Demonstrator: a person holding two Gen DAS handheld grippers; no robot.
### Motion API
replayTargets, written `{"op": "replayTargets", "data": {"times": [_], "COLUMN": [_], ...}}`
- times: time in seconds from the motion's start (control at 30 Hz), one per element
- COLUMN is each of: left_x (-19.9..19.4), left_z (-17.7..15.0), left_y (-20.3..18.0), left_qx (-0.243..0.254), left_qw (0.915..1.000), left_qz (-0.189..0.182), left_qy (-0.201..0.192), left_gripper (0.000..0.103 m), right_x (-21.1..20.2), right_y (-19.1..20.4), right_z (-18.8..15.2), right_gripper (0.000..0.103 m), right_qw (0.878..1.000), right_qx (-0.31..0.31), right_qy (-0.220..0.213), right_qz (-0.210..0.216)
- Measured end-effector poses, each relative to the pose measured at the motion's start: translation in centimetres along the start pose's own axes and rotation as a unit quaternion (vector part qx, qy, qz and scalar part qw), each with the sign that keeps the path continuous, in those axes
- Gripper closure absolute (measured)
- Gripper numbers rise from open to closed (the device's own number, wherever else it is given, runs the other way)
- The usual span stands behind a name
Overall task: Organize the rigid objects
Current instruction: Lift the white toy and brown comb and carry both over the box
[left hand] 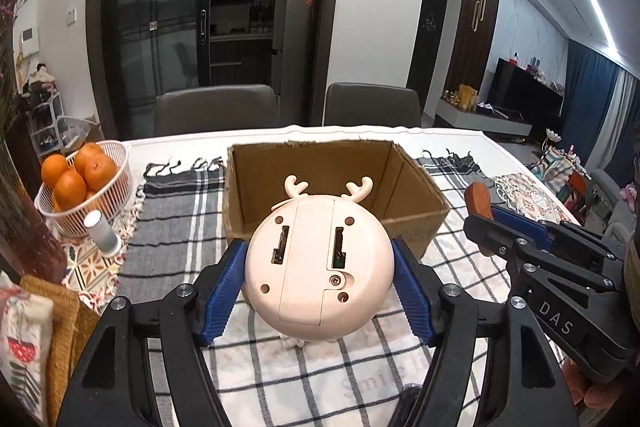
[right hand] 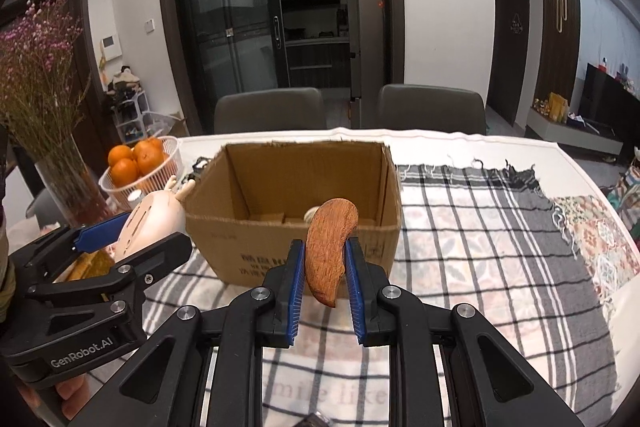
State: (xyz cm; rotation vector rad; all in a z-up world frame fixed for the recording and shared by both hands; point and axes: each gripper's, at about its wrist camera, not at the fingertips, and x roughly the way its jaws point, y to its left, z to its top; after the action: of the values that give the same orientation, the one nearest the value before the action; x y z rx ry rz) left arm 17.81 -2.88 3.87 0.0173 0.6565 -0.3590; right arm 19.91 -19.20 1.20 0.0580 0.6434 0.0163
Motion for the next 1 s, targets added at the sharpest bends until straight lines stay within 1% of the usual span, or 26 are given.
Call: {"op": "replayTargets", "data": {"times": [0.27,0.43,0.53,0.8,1.0], "left_x": [-0.3,0.4,1.1,3.3,5.9], "left_z": [2.4,3.9,4.6,6.3,7.6], "left_y": [0.3,0.5,0.7,1.2,1.5], "left_qx": [0.010,0.012,0.007,0.010,0.017], "left_qw": [0.9999,0.9997,0.9996,0.9988,0.9965], "left_qz": [-0.003,-0.019,-0.019,-0.017,-0.017], "left_qy": [-0.009,0.008,0.018,0.045,0.081], "left_gripper": [0.033,0.033,0.033,0.033,0.033], "right_x": [-0.2,0.0,0.7,3.2,5.3], "right_y": [0.8,0.9,1.1,0.7,0.2], "right_z": [2.2,3.5,4.2,6.1,7.1], "right_gripper": [0.082,0.082,0.082,0.082,0.082], "right_qw": [1.000,1.000,1.000,1.000,0.998], "right_qx": [-0.009,-0.007,-0.011,-0.004,-0.001], "right_qy": [-0.017,-0.015,-0.006,0.029,0.062], "right_qz": [0.000,-0.002,-0.008,0.002,0.002]}}
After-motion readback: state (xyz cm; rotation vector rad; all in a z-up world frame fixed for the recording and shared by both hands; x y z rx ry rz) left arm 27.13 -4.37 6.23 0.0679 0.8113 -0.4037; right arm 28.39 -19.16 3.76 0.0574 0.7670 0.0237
